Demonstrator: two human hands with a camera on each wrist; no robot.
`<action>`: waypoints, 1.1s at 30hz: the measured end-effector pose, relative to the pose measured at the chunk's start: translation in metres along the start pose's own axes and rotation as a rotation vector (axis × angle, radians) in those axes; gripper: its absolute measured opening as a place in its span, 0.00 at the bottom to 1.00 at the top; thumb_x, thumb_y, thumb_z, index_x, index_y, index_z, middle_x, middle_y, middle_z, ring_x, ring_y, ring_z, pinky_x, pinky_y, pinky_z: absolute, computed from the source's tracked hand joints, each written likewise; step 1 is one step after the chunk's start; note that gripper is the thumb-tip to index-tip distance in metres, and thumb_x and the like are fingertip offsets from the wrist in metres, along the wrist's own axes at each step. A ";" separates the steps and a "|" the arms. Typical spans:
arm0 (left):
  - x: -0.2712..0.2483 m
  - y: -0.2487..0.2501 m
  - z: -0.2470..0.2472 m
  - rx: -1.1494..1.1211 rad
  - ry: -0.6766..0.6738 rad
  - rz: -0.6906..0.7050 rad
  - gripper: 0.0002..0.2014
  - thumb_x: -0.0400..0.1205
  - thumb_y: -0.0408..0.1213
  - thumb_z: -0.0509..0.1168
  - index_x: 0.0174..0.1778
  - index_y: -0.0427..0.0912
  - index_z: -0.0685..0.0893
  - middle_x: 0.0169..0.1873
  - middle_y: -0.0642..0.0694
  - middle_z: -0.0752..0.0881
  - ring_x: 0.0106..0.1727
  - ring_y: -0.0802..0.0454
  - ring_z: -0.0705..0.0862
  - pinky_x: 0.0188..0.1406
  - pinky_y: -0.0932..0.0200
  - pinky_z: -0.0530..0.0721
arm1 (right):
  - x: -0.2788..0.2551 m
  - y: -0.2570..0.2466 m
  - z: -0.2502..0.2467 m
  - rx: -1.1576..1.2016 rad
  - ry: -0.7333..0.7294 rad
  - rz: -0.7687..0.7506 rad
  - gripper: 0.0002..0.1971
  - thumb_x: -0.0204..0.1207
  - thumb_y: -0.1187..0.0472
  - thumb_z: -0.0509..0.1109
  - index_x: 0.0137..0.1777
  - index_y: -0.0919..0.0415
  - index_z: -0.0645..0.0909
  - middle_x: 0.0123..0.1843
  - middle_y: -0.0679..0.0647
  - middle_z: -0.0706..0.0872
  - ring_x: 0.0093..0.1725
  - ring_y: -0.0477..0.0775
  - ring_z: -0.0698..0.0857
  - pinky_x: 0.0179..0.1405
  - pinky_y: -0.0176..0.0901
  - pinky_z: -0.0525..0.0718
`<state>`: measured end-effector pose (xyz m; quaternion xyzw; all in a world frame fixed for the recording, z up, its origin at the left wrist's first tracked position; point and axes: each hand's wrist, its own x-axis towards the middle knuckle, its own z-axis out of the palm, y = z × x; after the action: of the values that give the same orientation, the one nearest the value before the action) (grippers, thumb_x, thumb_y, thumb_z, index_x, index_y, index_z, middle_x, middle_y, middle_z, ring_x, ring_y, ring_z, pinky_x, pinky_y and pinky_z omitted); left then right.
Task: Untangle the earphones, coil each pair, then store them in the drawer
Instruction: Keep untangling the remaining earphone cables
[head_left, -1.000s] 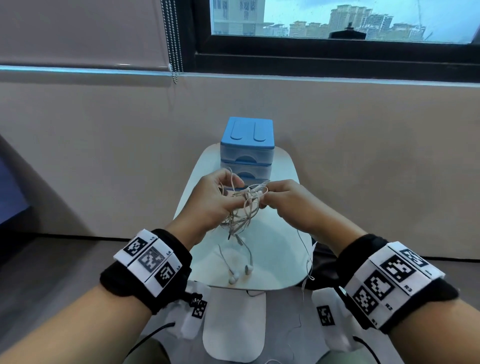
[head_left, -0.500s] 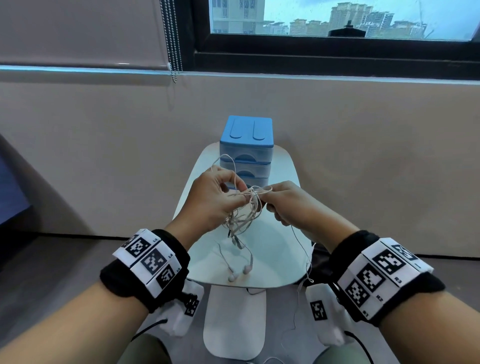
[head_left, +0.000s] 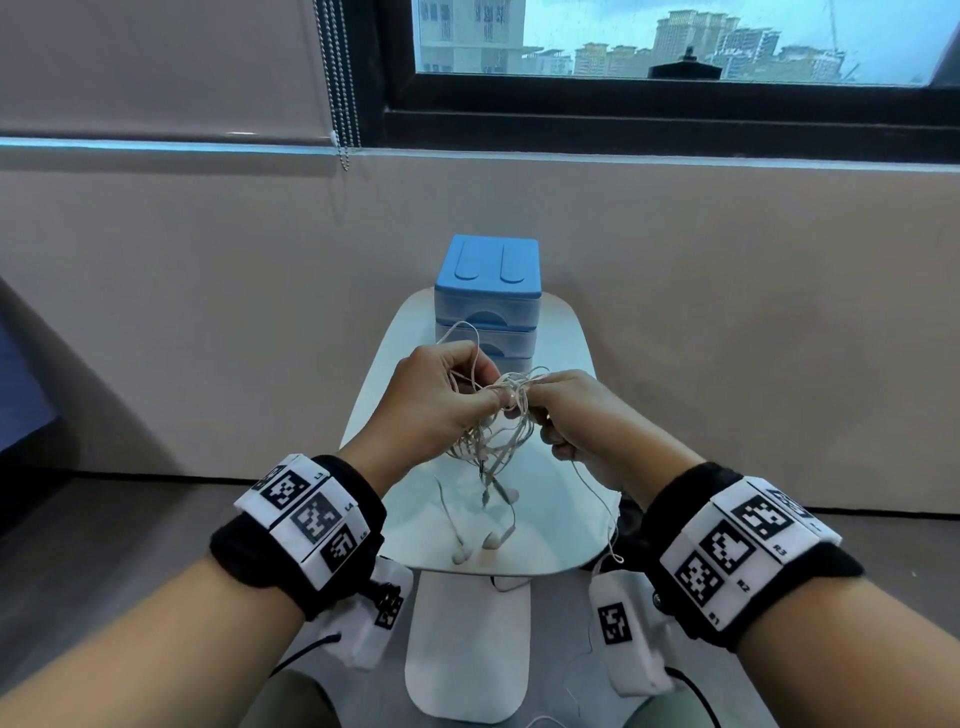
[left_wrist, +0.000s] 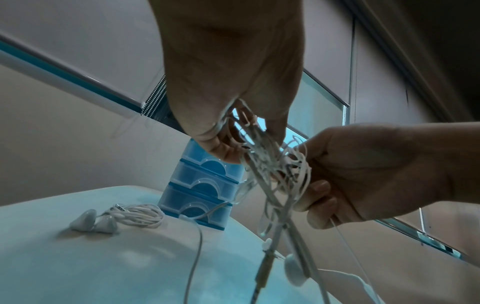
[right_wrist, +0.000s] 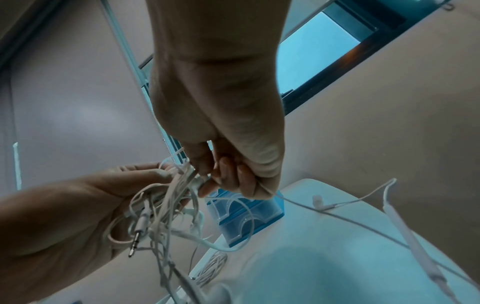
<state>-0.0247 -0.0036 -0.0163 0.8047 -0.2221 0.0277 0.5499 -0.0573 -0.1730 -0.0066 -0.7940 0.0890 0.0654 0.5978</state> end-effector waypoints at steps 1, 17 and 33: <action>-0.001 0.000 -0.001 -0.001 -0.011 -0.002 0.08 0.77 0.35 0.81 0.40 0.40 0.88 0.29 0.53 0.88 0.32 0.56 0.85 0.36 0.58 0.83 | -0.001 0.000 -0.001 0.037 -0.019 0.014 0.07 0.80 0.67 0.67 0.40 0.58 0.80 0.30 0.52 0.65 0.23 0.47 0.58 0.24 0.40 0.54; 0.001 0.003 -0.007 0.067 -0.020 0.048 0.14 0.72 0.41 0.85 0.40 0.45 0.84 0.33 0.54 0.87 0.33 0.57 0.81 0.39 0.56 0.82 | -0.007 -0.015 -0.008 0.081 -0.003 -0.048 0.12 0.83 0.51 0.65 0.42 0.57 0.79 0.31 0.50 0.72 0.24 0.48 0.63 0.29 0.43 0.59; 0.006 0.003 -0.006 0.147 -0.003 0.106 0.12 0.75 0.45 0.82 0.39 0.45 0.87 0.33 0.51 0.89 0.33 0.59 0.85 0.37 0.59 0.86 | 0.004 -0.005 -0.009 -0.168 0.105 -0.148 0.10 0.79 0.54 0.78 0.41 0.59 0.86 0.31 0.45 0.83 0.27 0.45 0.73 0.23 0.35 0.68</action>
<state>-0.0196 -0.0006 -0.0093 0.8300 -0.2626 0.0719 0.4867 -0.0523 -0.1810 -0.0003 -0.8480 0.0554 -0.0132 0.5269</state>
